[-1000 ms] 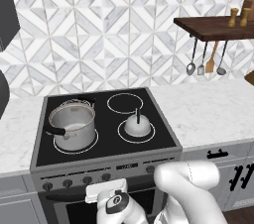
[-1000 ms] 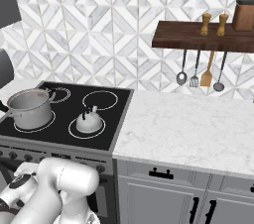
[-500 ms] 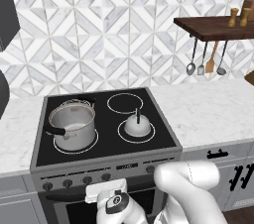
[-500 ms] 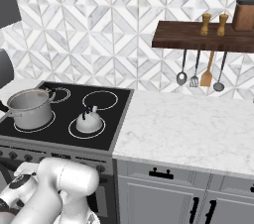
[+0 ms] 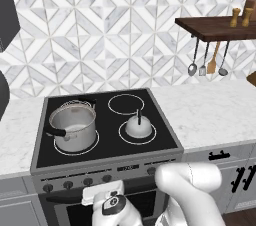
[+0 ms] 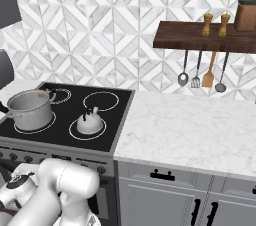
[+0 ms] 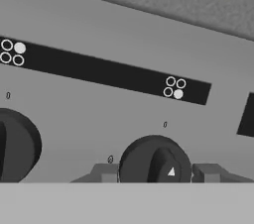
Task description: Pick the kettle from the counter and place it on a stove burner. Then turn the burner on.
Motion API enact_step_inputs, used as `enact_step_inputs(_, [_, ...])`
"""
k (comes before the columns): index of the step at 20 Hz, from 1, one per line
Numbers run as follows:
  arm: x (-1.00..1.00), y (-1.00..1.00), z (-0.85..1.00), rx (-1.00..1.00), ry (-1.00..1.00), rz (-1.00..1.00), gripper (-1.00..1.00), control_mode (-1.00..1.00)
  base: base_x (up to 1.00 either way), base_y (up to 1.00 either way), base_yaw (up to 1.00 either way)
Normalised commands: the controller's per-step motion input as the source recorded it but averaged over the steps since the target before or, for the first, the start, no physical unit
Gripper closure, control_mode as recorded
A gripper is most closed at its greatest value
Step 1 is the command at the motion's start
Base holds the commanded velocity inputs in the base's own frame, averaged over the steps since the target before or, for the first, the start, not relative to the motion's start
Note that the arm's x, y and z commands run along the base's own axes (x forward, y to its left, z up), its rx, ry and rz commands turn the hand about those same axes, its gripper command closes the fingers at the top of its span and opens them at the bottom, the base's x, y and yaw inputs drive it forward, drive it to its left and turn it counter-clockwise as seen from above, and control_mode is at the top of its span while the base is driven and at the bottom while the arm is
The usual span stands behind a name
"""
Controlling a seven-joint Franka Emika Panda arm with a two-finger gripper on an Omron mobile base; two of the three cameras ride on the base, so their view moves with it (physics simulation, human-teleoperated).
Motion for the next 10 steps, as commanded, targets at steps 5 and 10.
enact_step_inputs(5, [0.26,0.18,0.0,-0.2,0.13,0.0,1.0,-1.0,0.0,0.0,0.0])
enact_step_inputs(10, [0.24,0.15,0.0,-0.22,0.14,0.0,1.0,-1.0,0.0,0.0,0.0])
